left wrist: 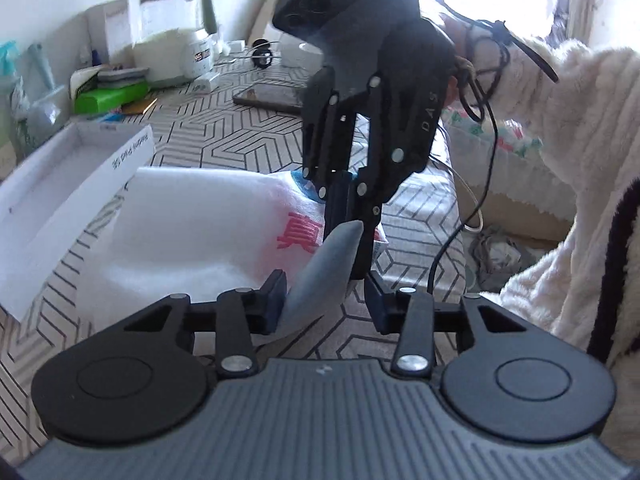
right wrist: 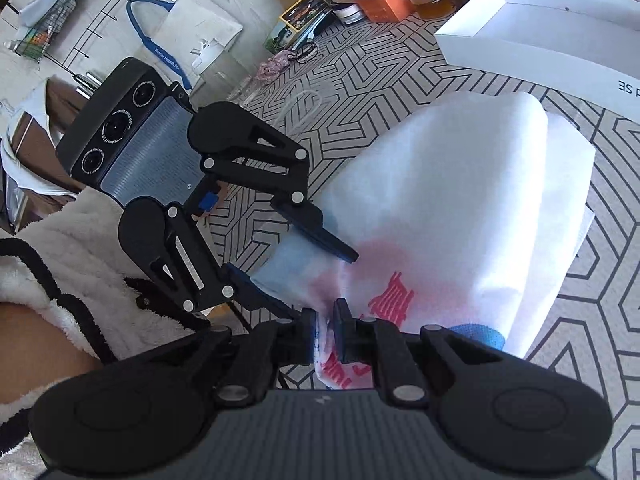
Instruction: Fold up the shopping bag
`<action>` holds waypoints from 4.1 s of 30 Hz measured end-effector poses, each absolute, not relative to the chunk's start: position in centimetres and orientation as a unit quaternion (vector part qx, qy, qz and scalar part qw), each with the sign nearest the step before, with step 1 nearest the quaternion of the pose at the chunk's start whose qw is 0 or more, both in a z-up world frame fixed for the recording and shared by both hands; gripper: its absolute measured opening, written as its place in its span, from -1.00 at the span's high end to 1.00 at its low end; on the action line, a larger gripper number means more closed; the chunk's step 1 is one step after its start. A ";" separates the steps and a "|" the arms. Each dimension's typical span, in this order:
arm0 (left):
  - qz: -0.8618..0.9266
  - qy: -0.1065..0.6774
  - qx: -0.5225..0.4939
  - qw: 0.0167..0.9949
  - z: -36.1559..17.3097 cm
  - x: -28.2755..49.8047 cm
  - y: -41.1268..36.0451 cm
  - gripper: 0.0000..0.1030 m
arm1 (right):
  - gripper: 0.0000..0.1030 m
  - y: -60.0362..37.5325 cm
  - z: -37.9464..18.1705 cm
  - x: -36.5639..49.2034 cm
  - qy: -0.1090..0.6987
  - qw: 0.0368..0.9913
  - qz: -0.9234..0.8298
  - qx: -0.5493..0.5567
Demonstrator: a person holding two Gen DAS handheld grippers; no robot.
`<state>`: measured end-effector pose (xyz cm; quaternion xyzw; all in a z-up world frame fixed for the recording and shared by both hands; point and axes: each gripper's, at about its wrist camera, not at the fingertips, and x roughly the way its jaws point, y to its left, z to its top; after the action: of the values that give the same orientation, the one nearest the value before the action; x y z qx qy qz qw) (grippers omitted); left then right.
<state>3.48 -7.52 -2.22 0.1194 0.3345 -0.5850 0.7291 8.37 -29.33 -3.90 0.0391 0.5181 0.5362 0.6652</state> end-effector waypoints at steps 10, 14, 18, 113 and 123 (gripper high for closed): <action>-0.546 0.445 -0.086 0.704 -6.9 6.8 -5.1 0.76 | 0.22 -32.5 -4.3 6.1 0.434 0.733 0.523 0.029; -0.540 0.474 -0.162 0.676 -7.9 8.1 -3.9 0.76 | 0.04 -32.1 -2.7 2.5 0.361 0.778 0.509 -0.078; -0.535 0.484 -0.201 0.663 -8.6 8.8 -3.2 0.76 | -0.01 -30.8 -2.3 0.5 0.326 0.790 0.496 -0.155; -0.359 0.454 -0.079 0.812 -5.2 5.7 7.6 -0.28 | -0.23 -21.2 -5.6 7.2 0.370 0.692 0.601 -0.154; -0.353 0.467 -0.087 0.806 -5.2 6.2 7.5 -0.29 | -0.19 -20.2 -4.7 4.0 0.301 0.683 0.637 -0.191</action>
<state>6.15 7.49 -5.16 -0.0868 0.4667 -0.3529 0.8063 4.02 -20.15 -4.69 -0.1912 0.3013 0.6369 0.6834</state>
